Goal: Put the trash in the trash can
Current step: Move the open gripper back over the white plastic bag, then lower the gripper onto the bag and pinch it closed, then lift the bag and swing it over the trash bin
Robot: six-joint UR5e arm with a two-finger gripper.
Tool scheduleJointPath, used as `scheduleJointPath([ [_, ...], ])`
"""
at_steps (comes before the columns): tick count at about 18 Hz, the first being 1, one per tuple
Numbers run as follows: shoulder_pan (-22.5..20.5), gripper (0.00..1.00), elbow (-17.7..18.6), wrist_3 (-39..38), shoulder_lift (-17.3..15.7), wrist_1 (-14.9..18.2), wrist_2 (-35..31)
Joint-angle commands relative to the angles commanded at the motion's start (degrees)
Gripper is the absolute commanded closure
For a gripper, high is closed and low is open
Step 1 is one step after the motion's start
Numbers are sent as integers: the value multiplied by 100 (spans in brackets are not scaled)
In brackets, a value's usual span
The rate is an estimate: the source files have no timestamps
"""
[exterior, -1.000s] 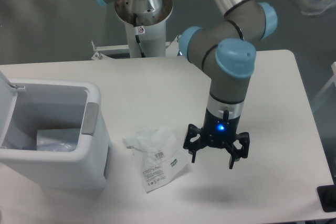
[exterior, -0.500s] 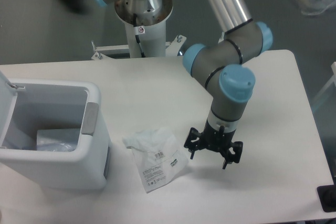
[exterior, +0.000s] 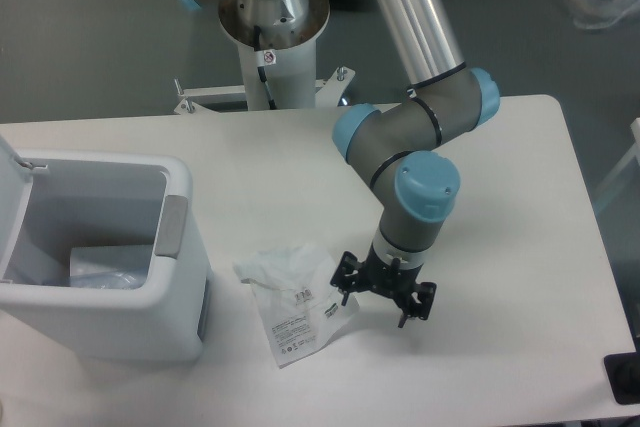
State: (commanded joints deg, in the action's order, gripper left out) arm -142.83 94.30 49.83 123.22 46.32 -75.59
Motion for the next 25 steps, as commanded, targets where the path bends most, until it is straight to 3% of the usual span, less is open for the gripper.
scheduleJointPath([
  [2, 44, 5, 62, 0, 18, 0, -9],
  [4, 53, 31, 79, -35, -17, 0, 0],
  [7, 53, 50, 88, -18, -61, -9, 0],
  [8, 62, 63, 88, -70, -70, 0, 0],
  [10, 71, 78, 115, -88, -70, 0, 0],
  [12, 71, 100, 115, -97, -79, 0, 9],
  [18, -17, 100, -16, -88, -499, 26, 166],
  [22, -271, 100, -122, -245, -930, 62, 860],
  [25, -447, 100, -499, -806, -1115, 61, 1500],
])
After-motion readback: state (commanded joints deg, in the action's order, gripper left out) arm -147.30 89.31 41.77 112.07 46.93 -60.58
